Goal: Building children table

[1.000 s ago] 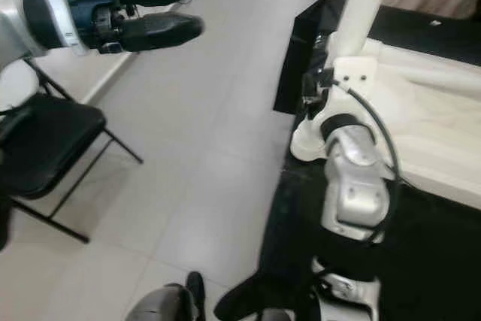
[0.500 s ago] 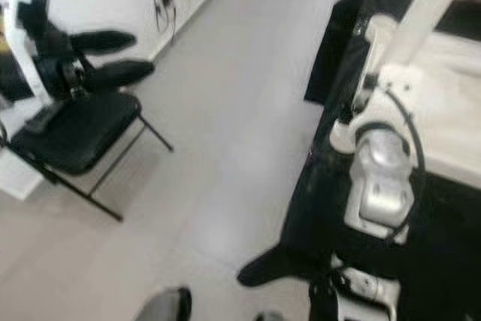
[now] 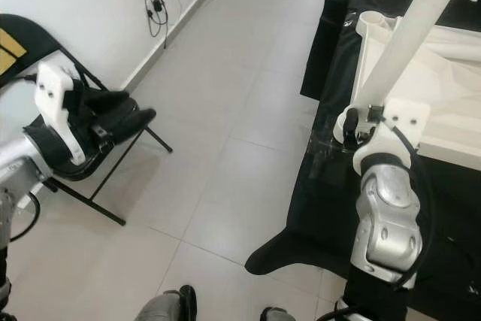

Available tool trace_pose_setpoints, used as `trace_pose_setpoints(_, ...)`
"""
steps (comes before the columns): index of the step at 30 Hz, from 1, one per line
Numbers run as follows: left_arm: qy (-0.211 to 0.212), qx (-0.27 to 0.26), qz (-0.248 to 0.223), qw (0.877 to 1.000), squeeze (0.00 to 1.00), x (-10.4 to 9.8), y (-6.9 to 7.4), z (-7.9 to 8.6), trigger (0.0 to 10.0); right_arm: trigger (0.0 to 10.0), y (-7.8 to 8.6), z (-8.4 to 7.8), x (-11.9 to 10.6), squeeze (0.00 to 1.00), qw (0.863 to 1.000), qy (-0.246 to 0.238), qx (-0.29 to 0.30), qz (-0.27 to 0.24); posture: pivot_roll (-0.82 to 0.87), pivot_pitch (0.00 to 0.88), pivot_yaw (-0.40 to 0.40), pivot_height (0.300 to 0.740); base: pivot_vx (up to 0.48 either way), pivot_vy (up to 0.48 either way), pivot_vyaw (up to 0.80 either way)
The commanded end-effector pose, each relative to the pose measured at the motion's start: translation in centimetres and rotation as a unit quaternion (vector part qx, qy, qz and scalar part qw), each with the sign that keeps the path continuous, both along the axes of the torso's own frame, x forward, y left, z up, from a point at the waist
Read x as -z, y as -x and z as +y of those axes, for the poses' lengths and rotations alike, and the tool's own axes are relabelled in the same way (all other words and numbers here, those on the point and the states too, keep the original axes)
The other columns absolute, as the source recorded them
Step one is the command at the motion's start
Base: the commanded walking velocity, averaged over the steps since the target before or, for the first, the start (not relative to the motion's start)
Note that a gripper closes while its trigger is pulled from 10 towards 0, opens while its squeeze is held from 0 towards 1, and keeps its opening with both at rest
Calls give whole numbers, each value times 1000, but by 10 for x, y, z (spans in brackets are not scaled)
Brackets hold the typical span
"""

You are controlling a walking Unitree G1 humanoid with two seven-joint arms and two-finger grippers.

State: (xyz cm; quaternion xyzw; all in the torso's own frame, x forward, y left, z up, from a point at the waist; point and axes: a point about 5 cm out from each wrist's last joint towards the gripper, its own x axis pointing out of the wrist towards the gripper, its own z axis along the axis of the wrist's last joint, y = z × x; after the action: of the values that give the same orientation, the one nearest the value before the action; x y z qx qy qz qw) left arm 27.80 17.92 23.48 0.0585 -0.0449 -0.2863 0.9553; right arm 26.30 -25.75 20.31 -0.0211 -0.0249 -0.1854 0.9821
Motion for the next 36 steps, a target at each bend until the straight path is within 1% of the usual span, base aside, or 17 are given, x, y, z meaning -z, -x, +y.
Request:
trace_pose_setpoints(1, -9, -20, 1, 1000, 0, 7, 4, 0, 10000, 10000, 8, 0, 2, 0, 1000, -1, -2, -5, 58, 198, 48, 740, 0, 0, 0)
trace_pose_setpoints(3, 4, -46, 21, 999, 0, 19, 7, 3, 10000, 10000, 16, 3, 10, 0, 1000, -1, -5, 6, 58, 196, 49, 740, 0, 0, 0)
trace_pose_setpoints(5, 15, -66, 51, 996, 0, 36, 14, 1, 10000, 10000, 26, 17, 21, 0, 999, -21, -38, 19, 52, 188, 53, 740, 0, 0, 0)
trace_pose_setpoints(6, 15, -66, 51, 996, 0, 36, 14, 1, 10000, 10000, 26, 17, 21, 0, 999, -21, -38, 19, 52, 188, 53, 740, 0, 0, 0)
trace_pose_setpoints(7, 11, -78, 70, 994, 0, 48, 19, -1, 10000, 10000, 31, 34, 26, 0, 996, -36, -78, 23, 42, 184, 53, 740, 0, 0, 0)
trace_pose_setpoints(8, 8, -88, 81, 993, 0, 56, 22, -2, 10000, 10000, 34, 45, 29, 0, 993, -46, -106, 25, 40, 182, 54, 740, 0, 0, 0)
trace_pose_setpoints(9, 12, -101, 93, 990, 0, 65, 25, -4, 10000, 10000, 35, 59, 31, 0, 989, -50, -138, 27, 36, 175, 53, 740, 0, 0, 0)
trace_pose_setpoints(10, 15, -110, 100, 989, 0, 70, 26, -5, 10000, 10000, 36, 67, 32, 0, 986, -51, -157, 29, 36, 175, 53, 740, 0, 0, 0)
trace_pose_setpoints(11, 15, -110, 100, 989, 0, 70, 26, -5, 10000, 10000, 36, 67, 32, 0, 986, -51, -157, 29, 36, 175, 53, 740, 0, 0, 0)
trace_pose_setpoints(13, 20, -128, 107, 986, 0, 83, 31, -12, 10000, 10000, 33, 84, 37, 0, 980, -55, -189, 33, 42, 154, 49, 740, 0, 480, 0)
trace_pose_setpoints(15, 18, -136, 103, 985, 0, 90, 35, -19, 10000, 10000, 28, 92, 42, 0, 976, -63, -204, 40, 46, 143, 47, 740, 0, 480, 0)
trace_pose_setpoints(18, 17, -137, 101, 985, 0, 91, 36, -20, 10000, 10000, 26, 93, 43, 0, 975, -67, -208, 42, 47, 140, 47, 740, 0, 480, 0)
trace_pose_setpoints(21, 25, -156, 98, 983, 0, 94, 37, -19, 10000, 10000, 20, 98, 49, 0, 973, -57, -219, 48, 51, 120, 49, 740, 0, 480, -800)
trace_pose_setpoints(23, 23, -163, 94, 982, 0, 96, 38, -19, 10000, 10000, 18, 101, 52, 0, 972, -55, -221, 49, 53, 107, 50, 740, 0, 0, -800)
trace_pose_setpoints(25, 8, -174, 86, 981, 0, 99, 42, -19, 10000, 10000, 14, 106, 57, 0, 971, -57, -228, 50, 53, 90, 54, 740, 0, 0, -800)
trace_pose_setpoints(29, -13, -194, 69, 978, 0, 104, 46, -18, 10000, 10000, 6, 111, 59, 0, 969, -51, -237, 44, 76, 56, 41, 740, 0, 0, -800)
trace_pose_setpoints(36, -15, -222, 63, 973, 0, 110, 46, -13, 10000, 10000, -5, 112, 60, 0, 970, -46, -234, 37, 88, 25, 28, 740, 0, 0, -800)
